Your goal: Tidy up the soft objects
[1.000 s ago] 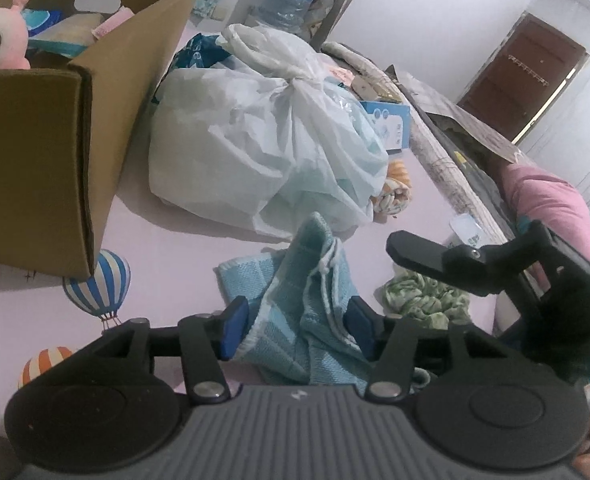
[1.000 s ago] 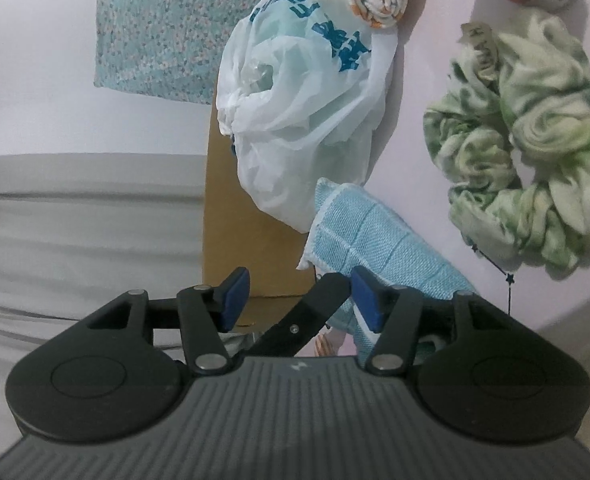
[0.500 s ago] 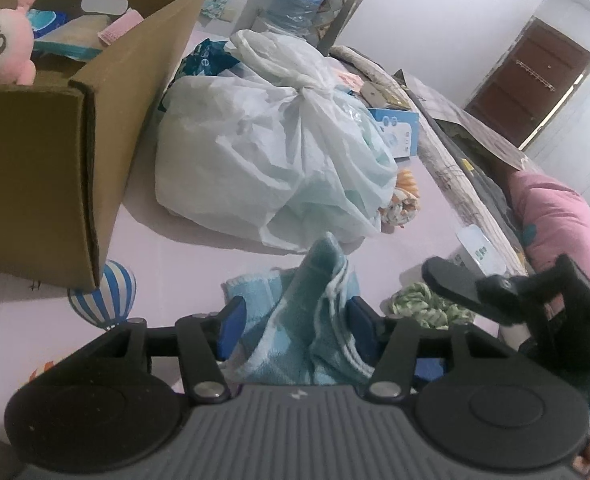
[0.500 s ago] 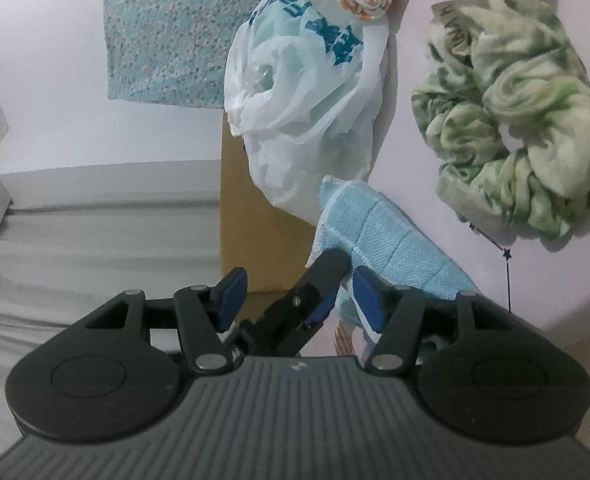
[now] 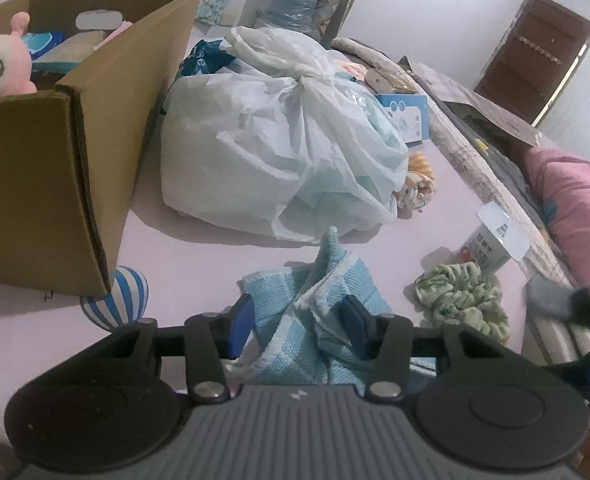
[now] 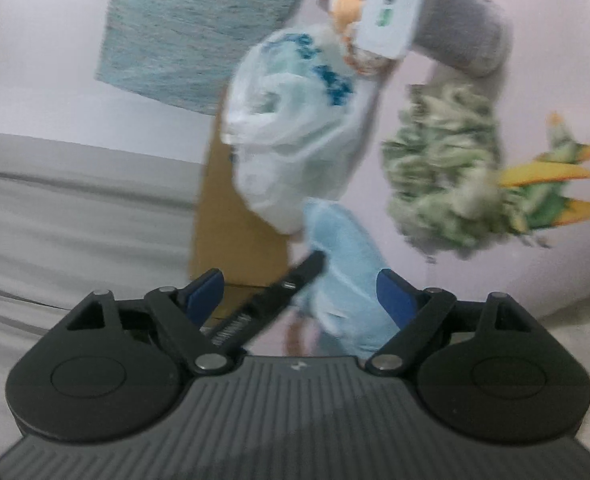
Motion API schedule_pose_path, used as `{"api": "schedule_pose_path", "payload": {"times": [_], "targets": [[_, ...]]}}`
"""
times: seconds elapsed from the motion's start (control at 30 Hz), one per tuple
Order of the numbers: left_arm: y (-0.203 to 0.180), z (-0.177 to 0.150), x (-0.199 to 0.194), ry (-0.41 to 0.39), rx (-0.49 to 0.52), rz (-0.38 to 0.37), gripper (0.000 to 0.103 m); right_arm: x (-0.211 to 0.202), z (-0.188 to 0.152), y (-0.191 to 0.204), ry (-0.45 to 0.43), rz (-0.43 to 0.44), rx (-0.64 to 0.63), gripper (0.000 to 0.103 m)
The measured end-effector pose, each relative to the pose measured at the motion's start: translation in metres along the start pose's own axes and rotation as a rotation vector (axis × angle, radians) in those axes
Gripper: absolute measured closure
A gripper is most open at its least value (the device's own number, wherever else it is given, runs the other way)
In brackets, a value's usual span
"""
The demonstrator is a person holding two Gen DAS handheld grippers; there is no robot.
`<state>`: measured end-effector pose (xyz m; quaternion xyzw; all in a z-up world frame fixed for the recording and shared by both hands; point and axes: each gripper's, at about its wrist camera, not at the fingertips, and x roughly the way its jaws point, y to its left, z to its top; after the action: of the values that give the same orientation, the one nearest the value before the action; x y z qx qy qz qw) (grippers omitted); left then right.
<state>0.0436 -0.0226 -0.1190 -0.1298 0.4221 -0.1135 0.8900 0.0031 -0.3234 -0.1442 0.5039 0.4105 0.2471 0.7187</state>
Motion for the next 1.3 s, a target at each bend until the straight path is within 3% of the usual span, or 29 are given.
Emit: {"api": "schedule_pose_path", "payload": {"times": [0.1, 0.17, 0.43, 0.47, 0.53, 0.6, 0.73, 0.87, 1.1, 1.23, 1.3], "targets": [[-0.003, -0.001, 0.0, -0.002, 0.018, 0.01, 0.054, 0.006, -0.004, -0.001, 0.019, -0.075, -0.028, 0.022], [-0.002, -0.001, 0.0, -0.002, 0.02, 0.011, 0.054, 0.01, -0.007, 0.0, 0.029, -0.081, -0.039, 0.024], [-0.003, -0.001, -0.001, 0.005, 0.036, 0.014, 0.057, 0.039, -0.008, 0.018, 0.077, -0.191, -0.15, 0.054], [-0.001, 0.0, -0.002, 0.008, 0.025, 0.008, 0.057, 0.04, -0.009, 0.019, 0.078, -0.197, -0.163, 0.057], [0.004, 0.001, -0.003, 0.019, -0.01, -0.013, 0.056, 0.042, -0.011, 0.019, 0.089, -0.207, -0.185, 0.073], [0.012, 0.003, -0.005, 0.037, -0.06, -0.046, 0.056, 0.046, -0.014, 0.016, 0.103, -0.197, -0.181, 0.078], [0.028, 0.003, -0.006, 0.094, -0.177, -0.148, 0.055, 0.047, -0.018, 0.017, 0.086, -0.193, -0.214, 0.081], [0.038, 0.002, -0.007, 0.134, -0.256, -0.222, 0.047, 0.044, -0.02, 0.017, 0.073, -0.188, -0.237, 0.082], [0.033, 0.002, -0.007, 0.175, -0.267, -0.24, 0.048, 0.042, -0.024, 0.016, 0.053, -0.174, -0.265, 0.083], [0.03, 0.003, -0.011, 0.171, -0.273, -0.241, 0.071, 0.035, -0.027, 0.023, 0.044, -0.17, -0.279, 0.084], [0.03, 0.005, -0.02, 0.165, -0.279, -0.258, 0.073, 0.032, -0.028, 0.029, 0.039, -0.156, -0.28, 0.084]]}}
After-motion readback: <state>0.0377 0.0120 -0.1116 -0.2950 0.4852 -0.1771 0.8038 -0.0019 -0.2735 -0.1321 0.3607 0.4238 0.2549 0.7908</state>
